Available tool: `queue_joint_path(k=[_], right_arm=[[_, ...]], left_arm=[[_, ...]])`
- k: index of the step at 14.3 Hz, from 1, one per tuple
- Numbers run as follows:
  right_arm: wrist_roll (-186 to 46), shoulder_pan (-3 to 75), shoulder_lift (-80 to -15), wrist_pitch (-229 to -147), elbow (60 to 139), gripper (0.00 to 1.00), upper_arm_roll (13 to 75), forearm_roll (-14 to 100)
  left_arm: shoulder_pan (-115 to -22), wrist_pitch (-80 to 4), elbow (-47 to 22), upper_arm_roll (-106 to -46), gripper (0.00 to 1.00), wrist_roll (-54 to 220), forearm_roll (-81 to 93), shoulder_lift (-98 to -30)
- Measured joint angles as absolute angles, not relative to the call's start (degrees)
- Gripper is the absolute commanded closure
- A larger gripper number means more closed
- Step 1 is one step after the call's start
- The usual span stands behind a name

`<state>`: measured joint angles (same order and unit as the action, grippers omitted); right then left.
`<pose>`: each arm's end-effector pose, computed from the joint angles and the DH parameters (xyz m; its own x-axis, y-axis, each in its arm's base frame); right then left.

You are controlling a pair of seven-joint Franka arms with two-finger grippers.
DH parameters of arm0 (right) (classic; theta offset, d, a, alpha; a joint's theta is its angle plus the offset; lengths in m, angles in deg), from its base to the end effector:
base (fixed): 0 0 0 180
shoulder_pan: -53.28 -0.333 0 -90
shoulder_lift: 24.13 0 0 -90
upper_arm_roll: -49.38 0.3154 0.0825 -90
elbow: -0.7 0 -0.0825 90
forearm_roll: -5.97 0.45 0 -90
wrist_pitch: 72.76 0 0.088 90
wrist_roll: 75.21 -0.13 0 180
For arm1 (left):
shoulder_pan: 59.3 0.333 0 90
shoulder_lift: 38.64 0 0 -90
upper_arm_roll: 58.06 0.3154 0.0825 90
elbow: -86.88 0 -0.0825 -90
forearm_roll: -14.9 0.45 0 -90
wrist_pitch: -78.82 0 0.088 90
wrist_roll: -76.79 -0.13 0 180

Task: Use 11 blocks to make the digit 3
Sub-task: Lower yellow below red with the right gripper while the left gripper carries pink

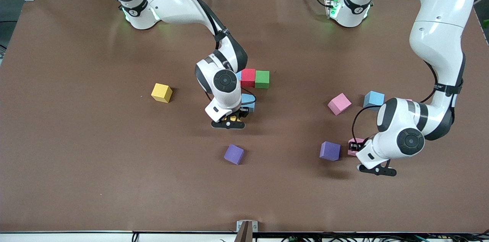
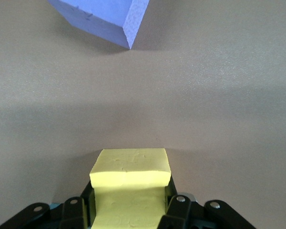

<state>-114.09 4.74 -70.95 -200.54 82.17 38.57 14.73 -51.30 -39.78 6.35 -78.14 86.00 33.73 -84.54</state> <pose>0.5990 0.4993 0.1519 0.9984 -0.0546 0.0156 -0.0547 -0.9985 0.0079 0.7656 -0.0997 0.1779 0.9883 -0.1300 -0.0793 -0.1332 -0.9904 -0.0372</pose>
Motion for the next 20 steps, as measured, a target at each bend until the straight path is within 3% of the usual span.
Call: queue_joint_path(k=[7, 11, 13, 14, 15, 20], right_arm=[[-114.2, 4.6, -70.9, -200.5, 82.2, 0.99, 38.6, 14.7], [-114.2, 4.5, -70.9, -200.5, 82.2, 0.96, 38.5, 14.7], [-114.2, 4.5, -70.9, -200.4, 82.2, 0.77, 38.5, 14.7], [-114.2, 4.5, -70.9, -200.4, 82.2, 0.36, 38.5, 14.7], [-114.2, 4.5, -70.9, -200.4, 82.2, 0.03, 38.5, 14.7], [-114.2, 4.4, -70.9, -200.5, 82.3, 0.0, 38.5, 14.7]], left_arm=[[-51.6, -30.4, 7.0, -79.4, 0.72, 99.3, 26.1, -73.5], [-51.9, -27.1, 6.5, -85.6, 0.72, 119.8, 24.6, -71.2], [-52.2, -27.0, 5.9, -87.9, 0.72, 127.6, 24.6, -71.1], [-52.3, -27.0, 5.2, -88.8, 0.72, 131.1, 24.6, -71.0], [-52.3, -27.0, 4.6, -89.5, 0.72, 134.4, 24.6, -71.0], [-52.4, -30.9, -0.5, -93.0, 0.72, 151.6, 24.6, -70.9]])
